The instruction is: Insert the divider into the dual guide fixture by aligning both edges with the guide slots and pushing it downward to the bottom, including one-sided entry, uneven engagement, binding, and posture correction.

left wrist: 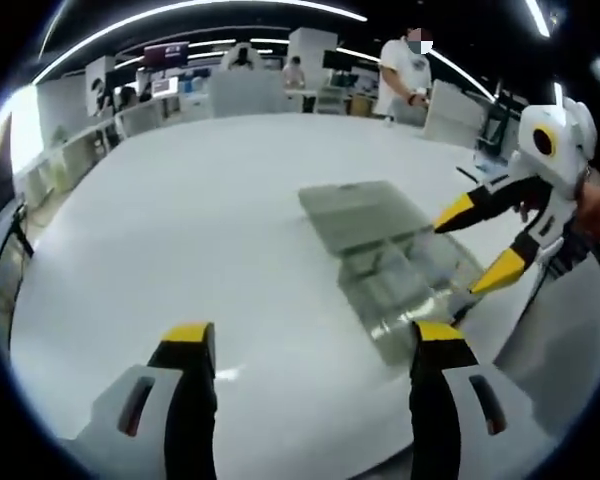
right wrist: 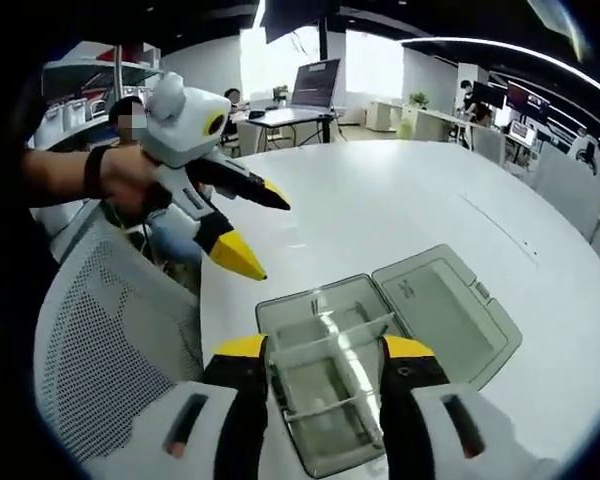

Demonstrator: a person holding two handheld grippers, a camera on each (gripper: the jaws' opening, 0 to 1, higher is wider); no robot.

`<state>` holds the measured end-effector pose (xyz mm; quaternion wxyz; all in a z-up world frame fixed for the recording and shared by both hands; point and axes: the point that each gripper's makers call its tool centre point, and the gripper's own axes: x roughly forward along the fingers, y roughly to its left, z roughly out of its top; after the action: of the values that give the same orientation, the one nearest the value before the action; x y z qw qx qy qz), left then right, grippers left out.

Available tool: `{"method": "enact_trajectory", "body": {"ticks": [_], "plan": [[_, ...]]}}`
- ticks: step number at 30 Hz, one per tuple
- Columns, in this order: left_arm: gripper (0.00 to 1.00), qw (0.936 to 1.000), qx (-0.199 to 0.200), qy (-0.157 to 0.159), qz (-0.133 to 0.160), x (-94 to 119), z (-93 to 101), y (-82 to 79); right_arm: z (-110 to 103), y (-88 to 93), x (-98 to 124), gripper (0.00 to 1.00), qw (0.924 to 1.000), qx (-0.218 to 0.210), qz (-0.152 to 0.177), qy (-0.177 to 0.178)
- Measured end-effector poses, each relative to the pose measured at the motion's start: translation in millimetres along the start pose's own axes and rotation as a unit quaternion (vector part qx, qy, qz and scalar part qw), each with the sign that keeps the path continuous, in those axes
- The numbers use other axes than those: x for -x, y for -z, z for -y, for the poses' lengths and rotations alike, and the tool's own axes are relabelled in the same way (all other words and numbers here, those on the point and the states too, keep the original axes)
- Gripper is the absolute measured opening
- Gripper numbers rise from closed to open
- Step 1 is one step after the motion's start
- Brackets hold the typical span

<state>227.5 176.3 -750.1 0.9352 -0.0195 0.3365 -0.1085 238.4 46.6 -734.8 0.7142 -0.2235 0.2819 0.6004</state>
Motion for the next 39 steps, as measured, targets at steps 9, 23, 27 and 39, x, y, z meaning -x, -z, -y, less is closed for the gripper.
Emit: {"method": "enact_trajectory", "body": {"ticks": [9, 23, 27, 39], "plan": [[0.76, 0.9991, 0.01, -0.034, -0.022, -3, -21.2, 15.4, -10, 1.2, 1, 0.44, 0.9998, -0.014, 0.002, -0.012], [0.74, 0.997, 0.024, -0.047, -0.057, -9, -40.7, 35.4, -16, 3.4, 4, 0.39, 0.9994, -0.032, 0.007, -0.012], [0.71, 0.996, 0.034, -0.057, -0.06, -10, -51.3, 37.1, -19, 7.0, 3, 0.39, 0.9993, -0.035, 0.001, -0.014], [0.55, 0.9934, 0.041, -0.077, -0.075, -18, -62.8, 40.1, -16, 6.4, 7, 0.36, 0.999, -0.044, 0.008, -0.006]]}}
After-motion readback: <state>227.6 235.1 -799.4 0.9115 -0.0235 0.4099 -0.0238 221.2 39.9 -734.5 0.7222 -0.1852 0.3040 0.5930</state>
